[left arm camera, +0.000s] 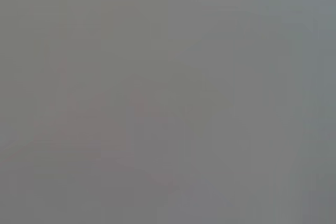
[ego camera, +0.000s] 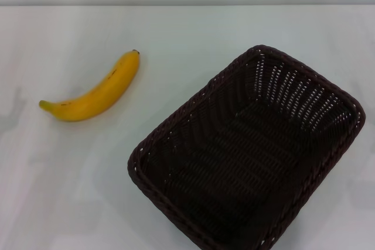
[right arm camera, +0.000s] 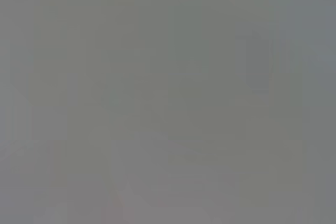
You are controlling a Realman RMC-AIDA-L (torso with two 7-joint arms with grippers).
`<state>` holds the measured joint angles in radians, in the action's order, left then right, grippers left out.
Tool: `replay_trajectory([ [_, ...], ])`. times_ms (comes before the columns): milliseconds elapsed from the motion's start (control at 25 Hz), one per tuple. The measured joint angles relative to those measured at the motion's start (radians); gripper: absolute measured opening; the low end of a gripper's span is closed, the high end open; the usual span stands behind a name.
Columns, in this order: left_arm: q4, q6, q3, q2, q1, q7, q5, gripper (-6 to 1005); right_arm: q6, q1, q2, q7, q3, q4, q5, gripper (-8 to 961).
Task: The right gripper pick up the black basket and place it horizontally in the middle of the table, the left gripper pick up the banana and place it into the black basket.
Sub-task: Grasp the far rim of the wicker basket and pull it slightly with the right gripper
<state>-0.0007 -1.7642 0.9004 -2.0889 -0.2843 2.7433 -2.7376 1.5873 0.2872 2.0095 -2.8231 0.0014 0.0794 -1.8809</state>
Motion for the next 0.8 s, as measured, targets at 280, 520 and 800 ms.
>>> replay_trajectory([
  [280, -0.001, -0.023, 0.0, -0.001, 0.006, -0.001, 0.001, 889, 0.0, 0.0, 0.0, 0.001, 0.0, 0.0, -0.002, 854],
  [520, -0.002, -0.032, 0.0, -0.002, 0.008, -0.002, 0.001, 888, 0.003, -0.004, 0.0, -0.002, 0.0, 0.0, -0.003, 850],
  [800, -0.002, -0.057, 0.0, -0.002, 0.007, -0.002, 0.006, 886, 0.002, -0.011, -0.003, 0.028, -0.071, -0.067, 0.025, 845],
])
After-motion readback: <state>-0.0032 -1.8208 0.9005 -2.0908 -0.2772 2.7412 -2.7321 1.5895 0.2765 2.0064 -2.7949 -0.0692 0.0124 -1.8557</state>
